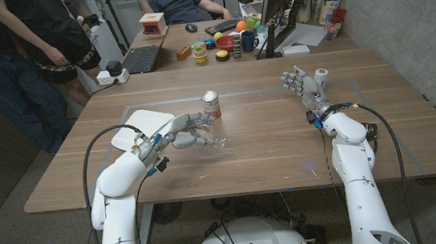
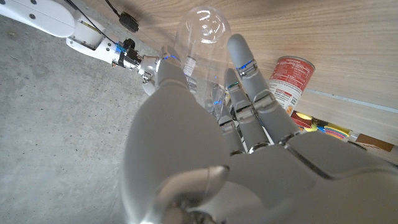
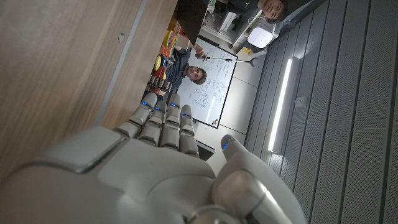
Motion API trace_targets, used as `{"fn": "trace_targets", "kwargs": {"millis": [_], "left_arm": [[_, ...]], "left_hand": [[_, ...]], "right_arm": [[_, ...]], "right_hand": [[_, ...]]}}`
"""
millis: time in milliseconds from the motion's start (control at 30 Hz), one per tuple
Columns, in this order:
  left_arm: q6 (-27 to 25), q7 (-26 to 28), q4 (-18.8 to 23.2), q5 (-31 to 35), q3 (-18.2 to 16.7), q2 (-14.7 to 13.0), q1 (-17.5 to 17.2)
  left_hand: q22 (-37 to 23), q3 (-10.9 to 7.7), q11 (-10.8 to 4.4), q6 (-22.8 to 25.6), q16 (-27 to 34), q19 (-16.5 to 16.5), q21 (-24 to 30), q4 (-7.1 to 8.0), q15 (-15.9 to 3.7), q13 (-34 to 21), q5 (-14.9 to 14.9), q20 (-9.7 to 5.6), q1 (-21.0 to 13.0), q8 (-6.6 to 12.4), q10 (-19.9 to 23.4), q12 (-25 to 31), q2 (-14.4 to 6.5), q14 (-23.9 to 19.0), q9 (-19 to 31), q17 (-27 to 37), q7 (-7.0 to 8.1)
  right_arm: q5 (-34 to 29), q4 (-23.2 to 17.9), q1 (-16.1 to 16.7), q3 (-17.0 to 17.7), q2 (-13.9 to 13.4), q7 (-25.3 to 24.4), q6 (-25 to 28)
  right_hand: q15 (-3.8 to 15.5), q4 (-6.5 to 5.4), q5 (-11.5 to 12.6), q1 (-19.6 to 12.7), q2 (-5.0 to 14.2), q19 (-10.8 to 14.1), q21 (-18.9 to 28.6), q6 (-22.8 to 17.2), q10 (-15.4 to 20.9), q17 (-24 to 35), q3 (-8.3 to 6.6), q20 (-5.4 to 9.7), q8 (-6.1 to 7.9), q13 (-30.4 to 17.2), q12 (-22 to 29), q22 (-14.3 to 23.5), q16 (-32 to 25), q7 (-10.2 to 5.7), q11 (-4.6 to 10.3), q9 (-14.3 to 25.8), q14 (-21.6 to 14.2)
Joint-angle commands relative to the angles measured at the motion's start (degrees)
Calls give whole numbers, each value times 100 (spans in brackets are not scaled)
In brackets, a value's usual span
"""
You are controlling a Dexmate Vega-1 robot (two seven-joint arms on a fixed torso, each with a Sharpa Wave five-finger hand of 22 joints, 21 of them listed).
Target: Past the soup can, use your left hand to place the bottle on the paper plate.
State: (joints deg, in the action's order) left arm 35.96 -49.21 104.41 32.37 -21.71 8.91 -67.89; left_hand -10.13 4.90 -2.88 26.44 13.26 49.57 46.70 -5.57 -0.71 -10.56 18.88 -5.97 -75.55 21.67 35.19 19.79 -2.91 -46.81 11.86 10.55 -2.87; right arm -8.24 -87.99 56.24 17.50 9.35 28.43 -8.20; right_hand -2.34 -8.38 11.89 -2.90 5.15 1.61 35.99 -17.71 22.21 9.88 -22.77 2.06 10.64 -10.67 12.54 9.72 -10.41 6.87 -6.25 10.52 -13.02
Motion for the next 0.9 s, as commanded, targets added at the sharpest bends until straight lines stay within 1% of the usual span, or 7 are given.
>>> {"fn": "trace_targets", "kwargs": {"millis": [33, 100, 167, 233, 267, 700, 900], "left_arm": [[238, 665, -16, 104, -297, 284, -5], [302, 848, 6, 212, -350, 371, -37], [200, 681, 29, 118, -347, 330, -24], [264, 866, 49, 198, -402, 420, -55], [165, 691, 71, 113, -387, 362, -39], [159, 879, 286, 175, -617, 521, -175], [180, 1170, 363, 284, -759, 716, -230]], "left_hand": [[-13, -64, -666, 297, -7, -30, 21, 91, -1265, -5, 41, -220, -89, -16, 619, -28, -342, -931, 28, 8, -227], [-13, -63, -670, 294, -9, -30, 21, 93, -1265, -6, 40, -220, -87, -21, 621, -30, -343, -930, 28, 8, -220], [-13, -59, -644, 294, -16, -31, 21, 97, -1266, -6, 39, -222, -84, -32, 630, -33, -344, -928, 28, 8, -220], [-13, -58, -654, 303, -19, -29, 22, 99, -1266, -6, 38, -223, -82, -34, 639, -34, -346, -927, 29, 8, -221], [-14, -58, -655, 310, -20, -29, 23, 100, -1266, -6, 38, -224, -82, -34, 641, -35, -347, -928, 29, 8, -223], [-14, -48, -653, 373, -39, -19, 29, 131, -1265, -8, 28, -226, -60, -82, 724, -52, -382, -963, 33, 13, -228], [-12, -43, -650, 423, -43, -19, 27, 146, -1263, -8, 24, -222, -46, -87, 753, -59, -394, -980, 34, 14, -229]], "right_arm": [[-39, -56, 36, -62, -31, 25, -46], [-103, -67, 49, -101, -65, 28, -75], [-129, -62, 51, -125, -70, 21, -95], [-176, -67, 45, -151, -82, 8, -81], [-206, -67, 45, -163, -82, -17, -93], [-215, -89, 30, -228, -88, 25, -91], [-185, -148, 49, -242, -89, 63, -85]], "right_hand": [[-1, 22, 38, 38, 61, 39, -38, -32, 75, 3, 15, 171, 55, -18, 31, 34, -31, 22, -18, 22, -56], [-3, 23, 38, 38, 60, 41, -41, -33, 78, 3, 16, 170, 55, -18, 32, 34, -30, 20, -20, 22, -58], [-10, 23, 39, 38, 60, 42, -46, -35, 77, 3, 18, 170, 55, -18, 31, 34, -32, 17, -20, 22, -67], [-10, 24, 39, 38, 60, 44, -49, -35, 80, 3, 19, 170, 55, -18, 32, 34, -31, 19, -24, 22, -67], [-3, 24, 40, 38, 59, 46, -51, -36, 79, 3, 19, 169, 55, -18, 31, 34, -31, 20, -24, 22, -67], [-8, 26, 42, 38, 55, 65, -70, -49, 88, 3, 27, 164, 56, -18, 32, 35, -30, 28, -17, 21, -81], [-7, 28, 43, 38, 53, 83, -76, -60, 86, 3, 30, 163, 59, -18, 30, 35, -30, 32, -9, 21, -90]]}}
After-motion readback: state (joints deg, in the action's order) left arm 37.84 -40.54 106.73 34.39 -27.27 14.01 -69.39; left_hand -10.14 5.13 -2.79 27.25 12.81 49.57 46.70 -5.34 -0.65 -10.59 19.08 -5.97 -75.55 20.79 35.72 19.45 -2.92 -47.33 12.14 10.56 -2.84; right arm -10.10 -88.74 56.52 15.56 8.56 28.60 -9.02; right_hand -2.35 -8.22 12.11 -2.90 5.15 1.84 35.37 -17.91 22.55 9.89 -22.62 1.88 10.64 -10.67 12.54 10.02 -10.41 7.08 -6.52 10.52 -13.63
